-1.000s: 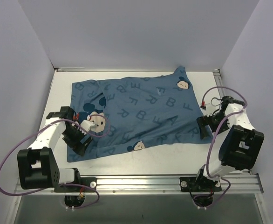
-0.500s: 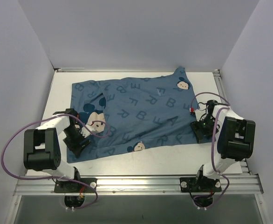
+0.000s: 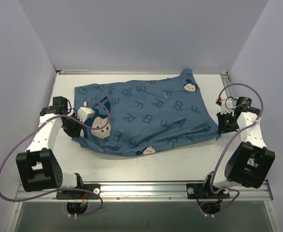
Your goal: Put the pillow into the pillowcase
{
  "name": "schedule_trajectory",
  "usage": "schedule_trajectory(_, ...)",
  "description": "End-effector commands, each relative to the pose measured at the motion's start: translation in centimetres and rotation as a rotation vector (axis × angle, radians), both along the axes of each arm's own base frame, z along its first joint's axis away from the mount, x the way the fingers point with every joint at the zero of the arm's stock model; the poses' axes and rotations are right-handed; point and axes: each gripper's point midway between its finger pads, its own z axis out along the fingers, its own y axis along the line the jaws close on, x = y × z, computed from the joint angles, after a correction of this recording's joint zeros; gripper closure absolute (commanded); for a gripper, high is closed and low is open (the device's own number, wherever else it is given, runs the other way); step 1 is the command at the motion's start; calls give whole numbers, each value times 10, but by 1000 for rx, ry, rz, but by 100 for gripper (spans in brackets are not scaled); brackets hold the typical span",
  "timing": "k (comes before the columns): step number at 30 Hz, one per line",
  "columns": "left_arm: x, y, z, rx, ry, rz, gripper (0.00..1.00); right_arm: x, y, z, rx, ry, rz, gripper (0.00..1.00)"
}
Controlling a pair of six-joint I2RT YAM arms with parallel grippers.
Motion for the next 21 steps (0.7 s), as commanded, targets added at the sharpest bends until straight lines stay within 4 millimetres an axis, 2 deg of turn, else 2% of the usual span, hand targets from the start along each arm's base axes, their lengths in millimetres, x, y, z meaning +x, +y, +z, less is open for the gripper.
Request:
schedule_trajectory(1, 17, -20, 52, -140, -144, 13, 100, 8, 15, 56, 92, -142, 8, 100)
schedule_trajectory(4, 17, -22, 63, -163, -159, -3, 100, 7, 21, 72, 112, -165, 31, 100)
schedule_trajectory(8, 21, -20, 89, -214, -199, 24, 100, 7, 30, 91, 155, -202, 48, 100)
schedule_trajectory(9, 29, -22, 105, -237, -238, 25, 100, 9, 29, 99, 162, -226, 36, 100)
schedule_trajectory(12, 40, -19, 134, -277, -294, 69, 100, 20, 28, 131, 180, -325, 4, 100)
schedule_trajectory(13, 39, -22, 132, -279, -279, 33, 100, 20, 26, 135, 181, -332, -2, 100)
schedule_trajectory(14, 28, -26, 125, -283, -214, 13, 97, 21, 27, 138, 184, -336, -1, 100)
schedule_trajectory(15, 18, -30, 110, -289, -143, -16, 74, 20, 29, 138, 195, -324, 6, 100)
schedule_trajectory(16, 2, -30, 98, -268, -82, -88, 59, 19, 31, 134, 203, -308, 9, 100)
schedule_trajectory(17, -7, -35, 85, -251, -40, -139, 50, 16, 33, 131, 209, -289, 10, 100)
schedule_trajectory(18, -15, -35, 74, -232, -15, -177, 37, 12, 35, 122, 218, -262, 13, 100)
schedule_trajectory(19, -31, -36, 54, -216, 20, -232, 14, 8, 36, 117, 222, -246, 15, 100)
schedule_trajectory(20, -25, -35, 44, -170, -21, -285, 11, 6, 39, 115, 222, -241, 24, 100)
schedule_trajectory(21, -25, -35, 37, -151, -42, -319, 3, 3, 40, 110, 224, -229, 30, 100)
